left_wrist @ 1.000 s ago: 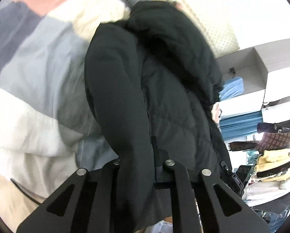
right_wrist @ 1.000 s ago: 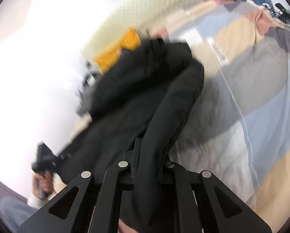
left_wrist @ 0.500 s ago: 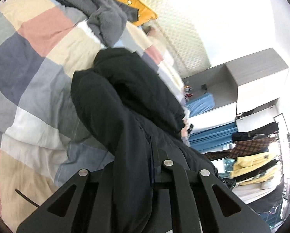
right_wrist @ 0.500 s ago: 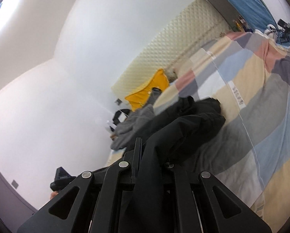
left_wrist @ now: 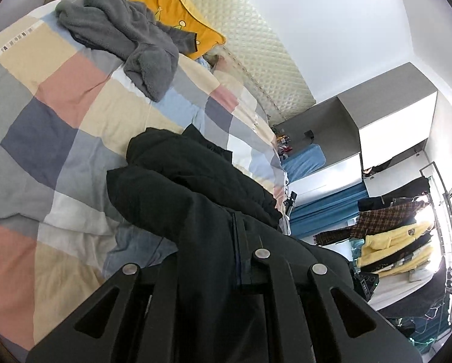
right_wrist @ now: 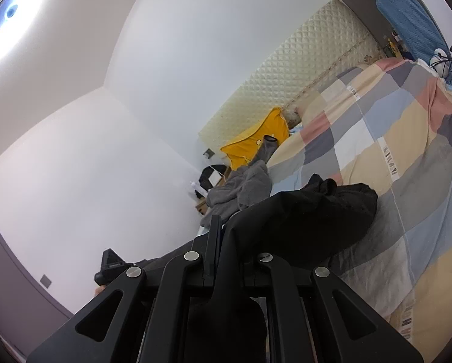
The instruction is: Fold large clothes
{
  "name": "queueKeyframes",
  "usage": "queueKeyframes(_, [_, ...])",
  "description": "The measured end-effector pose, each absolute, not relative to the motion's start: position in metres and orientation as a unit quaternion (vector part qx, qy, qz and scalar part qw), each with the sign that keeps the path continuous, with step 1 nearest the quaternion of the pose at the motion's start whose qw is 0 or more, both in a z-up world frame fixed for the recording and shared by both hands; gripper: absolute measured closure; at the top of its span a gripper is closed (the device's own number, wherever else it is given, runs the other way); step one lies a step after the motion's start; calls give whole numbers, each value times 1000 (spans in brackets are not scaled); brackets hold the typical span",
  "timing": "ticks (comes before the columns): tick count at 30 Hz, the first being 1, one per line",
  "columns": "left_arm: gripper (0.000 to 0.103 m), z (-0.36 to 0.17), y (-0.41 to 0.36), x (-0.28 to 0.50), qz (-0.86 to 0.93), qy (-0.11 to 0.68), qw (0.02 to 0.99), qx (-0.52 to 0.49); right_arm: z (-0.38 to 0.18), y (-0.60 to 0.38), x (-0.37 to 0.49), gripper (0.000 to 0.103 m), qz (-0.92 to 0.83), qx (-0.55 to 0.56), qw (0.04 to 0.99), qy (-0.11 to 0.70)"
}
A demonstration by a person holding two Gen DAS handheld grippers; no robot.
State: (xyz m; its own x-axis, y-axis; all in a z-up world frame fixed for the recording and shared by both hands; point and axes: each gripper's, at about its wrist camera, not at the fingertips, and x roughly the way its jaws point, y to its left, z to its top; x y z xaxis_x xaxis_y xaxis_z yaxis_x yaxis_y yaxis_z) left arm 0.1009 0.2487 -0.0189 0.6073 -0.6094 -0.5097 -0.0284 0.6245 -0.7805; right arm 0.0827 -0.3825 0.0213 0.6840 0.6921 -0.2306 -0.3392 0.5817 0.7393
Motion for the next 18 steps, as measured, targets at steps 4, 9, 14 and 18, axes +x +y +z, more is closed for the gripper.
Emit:
queueKeyframes(4, [94, -17, 247, 111, -181, 417, 803, -386, 23, -385, 98, 96, 289, 348, 851, 267])
queueKeyframes(9, [92, -26, 249, 134, -174, 435, 791, -393, 16, -389, 134, 94, 254, 371, 845, 290])
queueKeyframes(14, [93, -31, 255, 162, -151, 447, 785, -402, 6, -389, 181, 94, 197, 382, 845, 319])
queueKeyframes(18, [93, -34, 260, 185, -138, 445, 783, -412, 0, -389, 216, 94, 160, 377, 847, 339])
